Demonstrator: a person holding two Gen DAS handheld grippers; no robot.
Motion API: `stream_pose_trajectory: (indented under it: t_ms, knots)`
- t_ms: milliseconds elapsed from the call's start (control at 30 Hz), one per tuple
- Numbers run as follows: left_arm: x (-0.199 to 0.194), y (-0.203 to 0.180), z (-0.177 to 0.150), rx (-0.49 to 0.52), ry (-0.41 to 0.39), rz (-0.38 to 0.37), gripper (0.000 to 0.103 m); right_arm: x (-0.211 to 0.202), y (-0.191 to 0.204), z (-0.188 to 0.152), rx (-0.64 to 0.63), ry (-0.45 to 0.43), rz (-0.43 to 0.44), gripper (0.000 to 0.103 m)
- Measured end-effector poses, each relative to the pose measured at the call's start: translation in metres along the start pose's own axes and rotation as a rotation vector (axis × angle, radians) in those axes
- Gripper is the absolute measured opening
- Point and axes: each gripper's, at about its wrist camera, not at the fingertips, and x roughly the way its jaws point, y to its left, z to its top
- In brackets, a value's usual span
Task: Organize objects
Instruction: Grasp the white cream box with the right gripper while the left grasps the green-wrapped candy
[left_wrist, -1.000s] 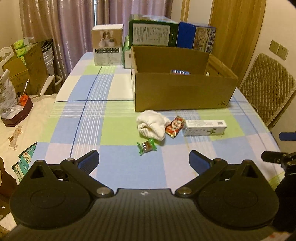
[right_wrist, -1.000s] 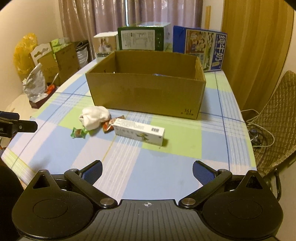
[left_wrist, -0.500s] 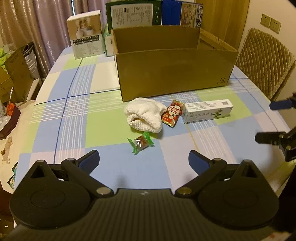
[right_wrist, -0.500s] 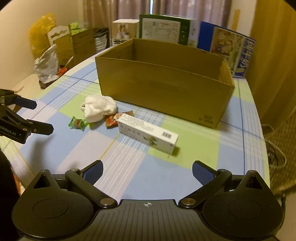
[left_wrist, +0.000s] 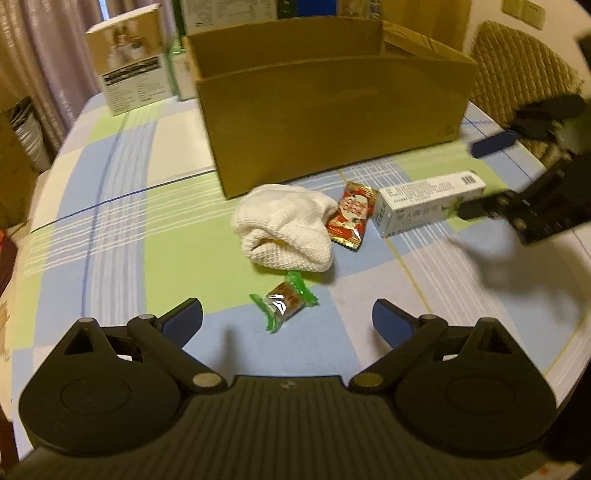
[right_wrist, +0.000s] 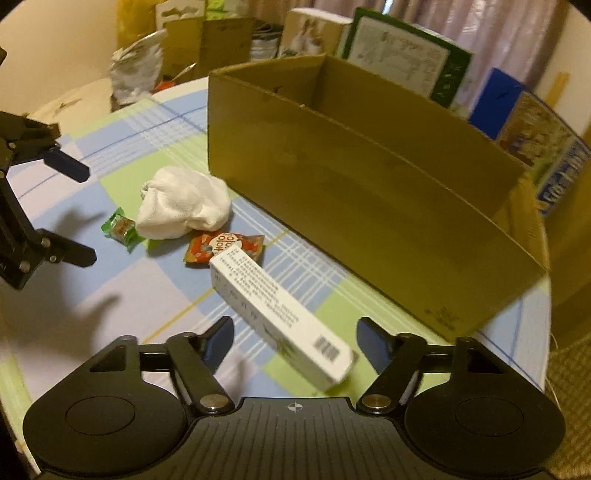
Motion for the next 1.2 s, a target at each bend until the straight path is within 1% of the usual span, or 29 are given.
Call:
stream_pose_trajectory:
  t_ms: [100, 167, 200, 233, 300, 367, 400, 433, 500, 567, 633, 667, 733, 767, 867, 900, 1000, 1133, 1200]
  knots:
    - [0.012, 0.000, 0.000, 0.053, 0.014, -0.014, 0.093, 0.018, 0.000, 0.007, -0.070, 0.033, 0.020, 0.064]
    - [0.019, 0.001, 0.001, 0.088, 0.019, -0.022, 0.091, 0.028, -0.001, 0.011, -0.103, 0.062, 0.051, 0.061]
    - [0.022, 0.001, 0.001, 0.101, 0.021, -0.030, 0.088, 0.032, -0.002, 0.013, -0.109, 0.073, 0.057, 0.059]
    - [0.025, 0.002, 0.002, 0.107, 0.025, -0.038, 0.085, 0.035, -0.004, 0.014, -0.107, 0.083, 0.066, 0.054]
    - [0.030, 0.005, 0.003, 0.119, 0.027, -0.055, 0.082, 0.038, -0.007, 0.017, -0.085, 0.101, 0.091, 0.048]
    - [0.033, 0.006, 0.004, 0.138, 0.026, -0.075, 0.081, 0.038, -0.008, 0.019, -0.070, 0.111, 0.100, 0.043]
    - [0.034, 0.007, 0.004, 0.147, 0.026, -0.083, 0.080, 0.037, -0.007, 0.019, -0.059, 0.118, 0.105, 0.038]
    - [0.035, 0.007, 0.005, 0.154, 0.026, -0.089, 0.076, 0.035, -0.008, 0.018, -0.042, 0.125, 0.111, 0.031]
    - [0.036, 0.008, 0.005, 0.160, 0.025, -0.101, 0.071, 0.031, -0.009, 0.015, 0.014, 0.140, 0.124, 0.023]
    - [0.037, 0.009, 0.006, 0.150, 0.027, -0.107, 0.067, 0.026, -0.009, 0.012, 0.077, 0.151, 0.119, 0.023]
    - [0.037, 0.010, 0.005, 0.131, 0.029, -0.114, 0.056, 0.019, -0.006, 0.005, 0.147, 0.155, 0.115, 0.023]
    - [0.037, 0.011, 0.005, 0.124, 0.033, -0.119, 0.053, 0.016, -0.004, 0.002, 0.179, 0.155, 0.119, 0.023]
    - [0.035, 0.008, 0.001, 0.111, 0.037, -0.122, 0.042, 0.009, 0.000, -0.004, 0.242, 0.148, 0.130, 0.023]
    - [0.034, 0.007, 0.001, 0.097, 0.037, -0.126, 0.040, 0.006, 0.002, -0.008, 0.268, 0.143, 0.129, 0.023]
    - [0.029, 0.001, -0.003, 0.045, 0.045, -0.114, 0.029, -0.005, 0.005, -0.020, 0.366, 0.129, 0.106, 0.023]
    - [0.026, 0.000, -0.004, 0.023, 0.049, -0.114, 0.023, -0.008, 0.005, -0.024, 0.393, 0.124, 0.097, 0.023]
    - [0.020, -0.007, -0.009, -0.036, 0.053, -0.114, 0.022, -0.019, 0.008, -0.036, 0.454, 0.107, 0.058, 0.023]
    - [0.016, -0.021, -0.017, -0.040, 0.035, -0.082, 0.023, -0.028, 0.014, -0.049, 0.477, 0.074, 0.026, 0.023]
    - [0.014, -0.024, -0.019, -0.053, 0.027, -0.080, 0.023, -0.032, 0.014, -0.055, 0.495, 0.054, 0.016, 0.023]
